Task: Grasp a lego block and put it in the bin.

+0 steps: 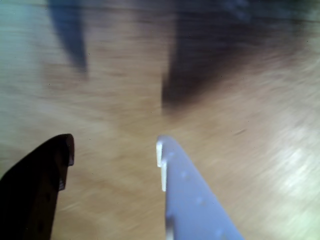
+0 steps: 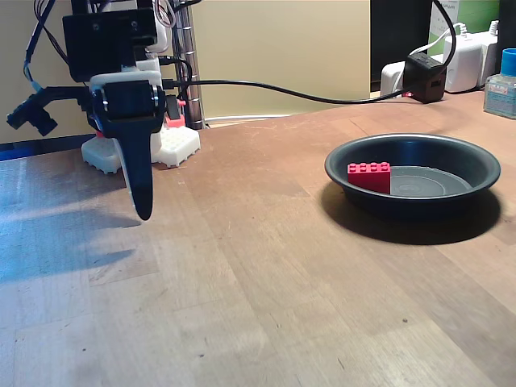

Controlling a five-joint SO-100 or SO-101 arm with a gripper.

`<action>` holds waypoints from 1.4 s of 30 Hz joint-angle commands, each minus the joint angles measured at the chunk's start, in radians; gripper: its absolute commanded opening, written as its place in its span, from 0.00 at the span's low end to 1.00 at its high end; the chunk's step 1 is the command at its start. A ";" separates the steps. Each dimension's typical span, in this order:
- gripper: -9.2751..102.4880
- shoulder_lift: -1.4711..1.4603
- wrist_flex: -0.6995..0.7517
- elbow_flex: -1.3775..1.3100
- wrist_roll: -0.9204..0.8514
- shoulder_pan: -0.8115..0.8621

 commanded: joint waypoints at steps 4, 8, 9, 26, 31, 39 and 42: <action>0.22 0.060 -0.005 0.038 0.005 0.005; 0.22 0.089 -0.012 0.081 0.005 0.005; 0.22 0.098 -0.009 0.091 0.005 0.005; 0.22 0.310 -0.055 0.347 0.005 0.008; 0.22 0.321 -0.048 0.347 0.006 0.008; 0.22 0.310 -0.054 0.347 0.006 0.008; 0.22 0.310 -0.054 0.347 0.006 0.008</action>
